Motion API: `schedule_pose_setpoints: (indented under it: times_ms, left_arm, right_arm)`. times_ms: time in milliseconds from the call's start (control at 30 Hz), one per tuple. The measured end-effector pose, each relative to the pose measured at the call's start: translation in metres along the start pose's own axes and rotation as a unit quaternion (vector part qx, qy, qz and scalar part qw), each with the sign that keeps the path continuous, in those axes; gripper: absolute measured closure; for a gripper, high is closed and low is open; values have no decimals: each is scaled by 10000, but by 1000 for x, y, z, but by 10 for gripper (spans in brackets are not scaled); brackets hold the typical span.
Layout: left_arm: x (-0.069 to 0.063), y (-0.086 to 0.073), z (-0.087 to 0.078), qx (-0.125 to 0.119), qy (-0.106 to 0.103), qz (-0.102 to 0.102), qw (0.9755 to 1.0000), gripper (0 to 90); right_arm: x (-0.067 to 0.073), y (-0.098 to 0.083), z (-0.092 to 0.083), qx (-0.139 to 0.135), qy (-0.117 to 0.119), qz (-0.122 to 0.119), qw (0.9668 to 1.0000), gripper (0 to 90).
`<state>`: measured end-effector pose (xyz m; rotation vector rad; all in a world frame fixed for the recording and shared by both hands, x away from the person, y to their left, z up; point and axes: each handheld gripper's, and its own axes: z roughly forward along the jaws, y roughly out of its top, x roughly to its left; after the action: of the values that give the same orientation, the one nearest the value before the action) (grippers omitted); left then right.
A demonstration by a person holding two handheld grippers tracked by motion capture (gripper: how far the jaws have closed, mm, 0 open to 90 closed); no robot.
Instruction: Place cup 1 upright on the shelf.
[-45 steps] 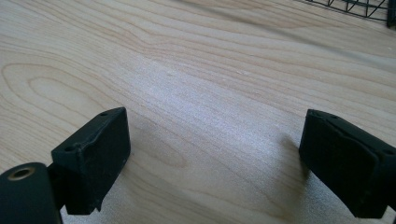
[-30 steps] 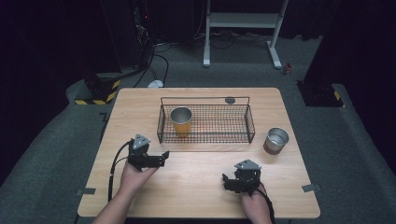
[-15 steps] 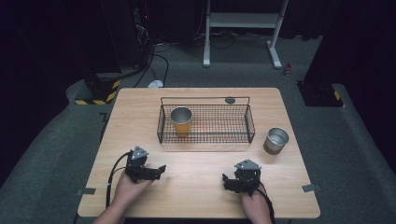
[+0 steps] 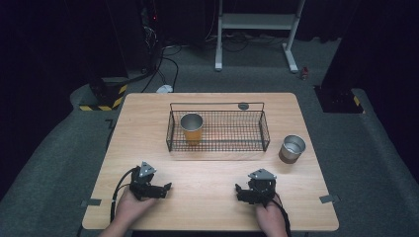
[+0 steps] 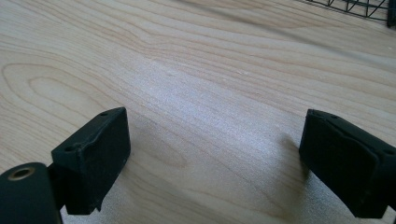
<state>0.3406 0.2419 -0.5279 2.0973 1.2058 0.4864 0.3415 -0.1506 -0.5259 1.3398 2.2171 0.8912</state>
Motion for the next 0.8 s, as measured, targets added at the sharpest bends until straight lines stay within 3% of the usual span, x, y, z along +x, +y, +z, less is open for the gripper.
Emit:
schedule_pose_setpoints:
  times_ms: [67,400,600,800]
  left_arm:
    - [-2,-1,0,1,30,61,10000,19]
    - [-2,-4,0,-66,86,-13,9999,2]
    - [-1,-3,0,-47,81,22,10000,1]
    - [-1,-3,0,-52,80,12,10000,1]
  right_arm:
    - [0,0,0,1,3,2,10000,87]
    - [-1,1,-3,52,-33,-32,10000,122]
    - [-9,4,-20,-384,-40,-32,9992,124]
    - [-16,4,-29,-492,37,-75,9988,120]
